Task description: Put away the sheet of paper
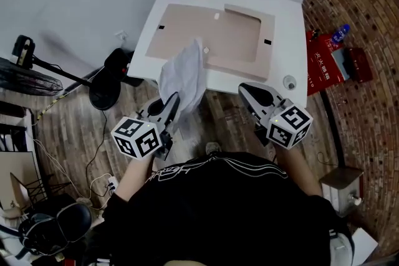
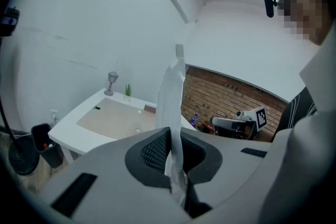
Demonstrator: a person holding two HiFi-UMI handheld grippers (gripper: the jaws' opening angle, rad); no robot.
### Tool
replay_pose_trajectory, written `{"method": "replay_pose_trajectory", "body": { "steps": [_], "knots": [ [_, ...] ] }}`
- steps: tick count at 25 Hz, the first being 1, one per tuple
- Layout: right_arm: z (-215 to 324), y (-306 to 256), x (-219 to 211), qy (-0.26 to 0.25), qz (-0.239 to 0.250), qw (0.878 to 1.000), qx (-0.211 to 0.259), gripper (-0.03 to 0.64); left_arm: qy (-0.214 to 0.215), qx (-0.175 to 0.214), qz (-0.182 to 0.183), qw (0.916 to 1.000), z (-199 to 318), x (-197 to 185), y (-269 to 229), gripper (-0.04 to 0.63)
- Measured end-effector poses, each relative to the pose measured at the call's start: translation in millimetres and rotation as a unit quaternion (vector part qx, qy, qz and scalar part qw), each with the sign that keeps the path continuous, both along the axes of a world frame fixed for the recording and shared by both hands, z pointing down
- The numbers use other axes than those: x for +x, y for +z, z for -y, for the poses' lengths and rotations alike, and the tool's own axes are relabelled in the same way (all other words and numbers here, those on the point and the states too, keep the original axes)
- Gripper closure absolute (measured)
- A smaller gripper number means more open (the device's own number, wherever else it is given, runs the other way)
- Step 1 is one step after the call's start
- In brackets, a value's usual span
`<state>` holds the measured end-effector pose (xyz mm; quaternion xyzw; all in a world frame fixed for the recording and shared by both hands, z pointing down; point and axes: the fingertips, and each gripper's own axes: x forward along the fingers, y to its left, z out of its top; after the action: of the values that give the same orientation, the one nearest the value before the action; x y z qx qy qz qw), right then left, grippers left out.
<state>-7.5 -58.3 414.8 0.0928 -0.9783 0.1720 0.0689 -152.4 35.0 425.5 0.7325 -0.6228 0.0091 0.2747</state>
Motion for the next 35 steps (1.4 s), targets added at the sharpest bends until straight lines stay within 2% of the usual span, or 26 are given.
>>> {"method": "replay_pose_trajectory", "body": {
  "steps": [10,23,28,35],
  "knots": [
    [19.3,-13.3,-16.7,0.016,0.003,1.0,0.02,0.615,0.009,0.019,-0.013,0.9997,45.4,-32.1,-15.8,0.563],
    [61.6,-24.6,-34.9,0.087,-0.001,0.996,0.024,0.615,0.072,0.01,-0.018,0.9972,119.7,-77.6,-22.7,0.563],
    [82.7,-32.4,-44.4,0.12,-0.004,0.992,0.032,0.615,0.097,0.005,-0.056,0.9937,147.0,-92.9,-22.2,0.563],
    [109.4,-37.7,-57.8,0.156,-0.011,0.987,0.044,0.615,0.139,0.019,-0.095,0.9855,184.7,-96.8,-35.5,0.563]
  ]
}}
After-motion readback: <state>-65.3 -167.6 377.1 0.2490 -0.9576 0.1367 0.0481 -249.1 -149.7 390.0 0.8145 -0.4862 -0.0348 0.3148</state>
